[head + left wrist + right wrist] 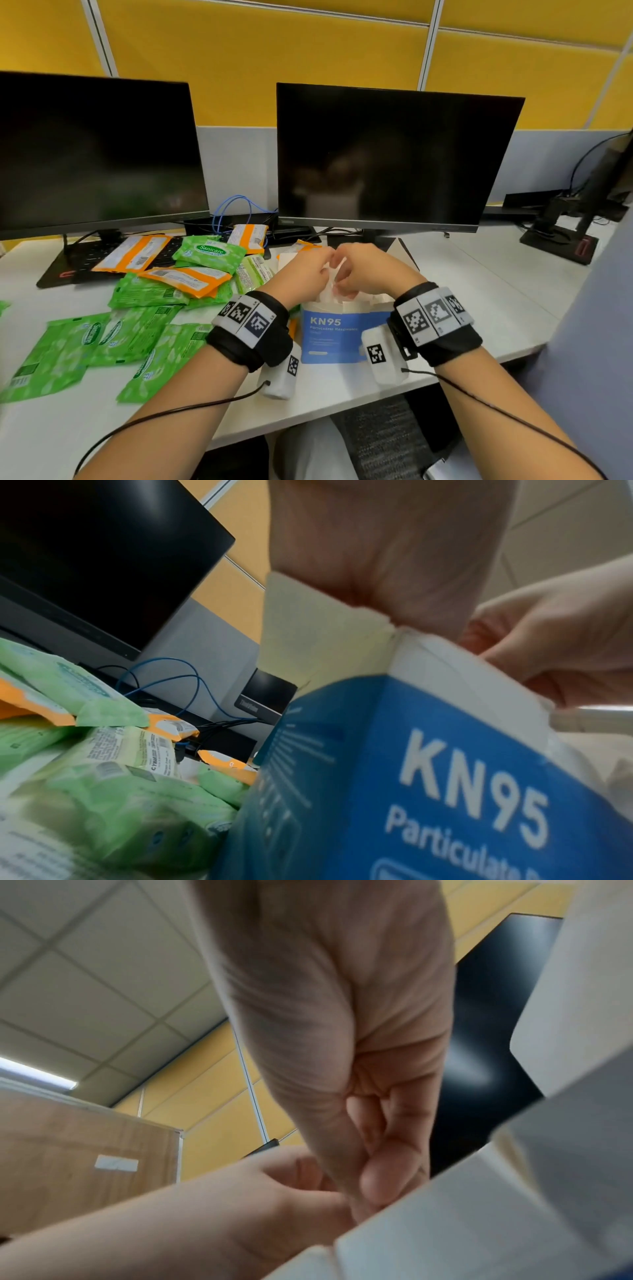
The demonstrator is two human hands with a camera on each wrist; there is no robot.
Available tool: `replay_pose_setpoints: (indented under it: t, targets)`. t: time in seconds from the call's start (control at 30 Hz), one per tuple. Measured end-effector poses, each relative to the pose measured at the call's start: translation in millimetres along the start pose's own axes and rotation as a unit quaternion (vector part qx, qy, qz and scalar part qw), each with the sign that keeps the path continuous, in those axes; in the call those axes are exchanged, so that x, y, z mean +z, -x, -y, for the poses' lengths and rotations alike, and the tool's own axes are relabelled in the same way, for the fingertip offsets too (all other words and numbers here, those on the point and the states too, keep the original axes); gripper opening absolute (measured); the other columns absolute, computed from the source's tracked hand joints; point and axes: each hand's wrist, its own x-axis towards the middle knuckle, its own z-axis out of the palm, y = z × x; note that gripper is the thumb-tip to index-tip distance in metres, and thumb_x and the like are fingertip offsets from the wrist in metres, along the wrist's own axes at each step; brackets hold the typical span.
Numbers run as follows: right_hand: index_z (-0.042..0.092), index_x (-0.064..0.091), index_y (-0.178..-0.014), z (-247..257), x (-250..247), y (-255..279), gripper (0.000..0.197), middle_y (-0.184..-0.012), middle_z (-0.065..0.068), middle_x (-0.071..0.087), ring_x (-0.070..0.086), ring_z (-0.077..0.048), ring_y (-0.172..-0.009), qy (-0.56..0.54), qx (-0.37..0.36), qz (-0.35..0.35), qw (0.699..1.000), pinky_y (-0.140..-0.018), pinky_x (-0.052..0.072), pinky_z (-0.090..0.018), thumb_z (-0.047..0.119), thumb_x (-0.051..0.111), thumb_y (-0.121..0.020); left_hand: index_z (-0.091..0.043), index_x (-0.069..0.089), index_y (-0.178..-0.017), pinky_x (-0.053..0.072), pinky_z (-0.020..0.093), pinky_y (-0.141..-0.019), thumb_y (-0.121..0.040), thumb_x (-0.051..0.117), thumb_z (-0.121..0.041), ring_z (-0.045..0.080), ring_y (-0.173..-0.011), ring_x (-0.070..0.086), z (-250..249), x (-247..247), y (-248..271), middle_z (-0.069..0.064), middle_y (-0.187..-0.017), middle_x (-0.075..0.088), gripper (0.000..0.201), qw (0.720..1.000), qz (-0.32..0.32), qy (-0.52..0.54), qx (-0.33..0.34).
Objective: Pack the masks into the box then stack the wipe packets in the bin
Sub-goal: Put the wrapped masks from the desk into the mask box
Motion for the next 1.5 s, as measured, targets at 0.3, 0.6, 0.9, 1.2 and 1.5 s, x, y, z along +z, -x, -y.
replay_pose_setpoints:
  t: [0.3,0.6,0.9,1.2,1.5]
  targets:
    - [0.016,0.064,-0.112,-2.4,10.0,-1.5,0.023,-0.113,-0.006,0.064,0.060,-0.022,-0.105,0.065,-0.012,-0.044,0.997,-0.081,0.042,-0.026,0.012,0.055,-0.092,-0.013,0.062,-0.111,0.033,0.037,-0.106,-0.098,0.036,-0.019,0.020,-0.114,0.051,8.2,2.2,1.0,0.005,-0.118,0.060,0.030,0.994,0.015,-0.104,-0.011]
    - [0.014,0.044,-0.138,-11.7,-3.3,-2.4,0.041,-0.134,-0.007,0.055,0.057,-0.023,-0.116,0.055,0.038,-0.011,0.998,-0.100,0.046,-0.036,0.017,0.046,-0.097,-0.019,0.036,-0.141,0.029,0.034,-0.111,-0.096,0.044,-0.012,0.020,-0.137,0.034,-9.2,7.3,-3.6,0.003,-0.150,0.035,0.047,0.999,-0.002,-0.031,0.038]
    - [0.010,0.050,-0.131,-12.9,-15.1,16.4,0.036,-0.127,-0.012,0.057,0.054,-0.027,-0.114,0.123,0.115,-0.094,0.981,-0.087,0.045,-0.032,0.009,0.044,-0.095,-0.018,0.015,-0.152,0.003,0.043,-0.120,-0.101,0.023,-0.043,0.017,-0.148,0.003,-6.4,11.1,-1.2,0.001,-0.161,-0.001,0.057,0.974,0.109,-0.197,-0.035]
    - [0.009,0.035,-0.141,-1.1,12.2,8.1,0.046,-0.137,-0.011,0.050,0.044,-0.029,-0.127,0.182,0.070,-0.026,0.981,-0.101,0.036,-0.036,0.018,0.046,-0.097,-0.017,-0.007,-0.152,-0.007,0.047,-0.119,-0.101,0.015,-0.046,0.016,-0.148,-0.011,-9.3,13.0,4.6,0.002,-0.160,-0.013,0.063,0.972,0.120,-0.189,-0.066]
    - [0.011,0.054,-0.122,-28.3,-11.1,13.0,0.035,-0.123,-0.012,0.055,0.051,-0.032,-0.113,0.217,0.126,-0.136,0.958,-0.092,0.047,-0.041,0.021,0.056,-0.089,-0.029,0.021,-0.150,-0.002,0.042,-0.119,-0.100,0.019,-0.050,0.013,-0.148,-0.001,-9.2,14.2,-0.1,-0.004,-0.161,0.002,0.055,0.973,0.146,-0.181,0.004]
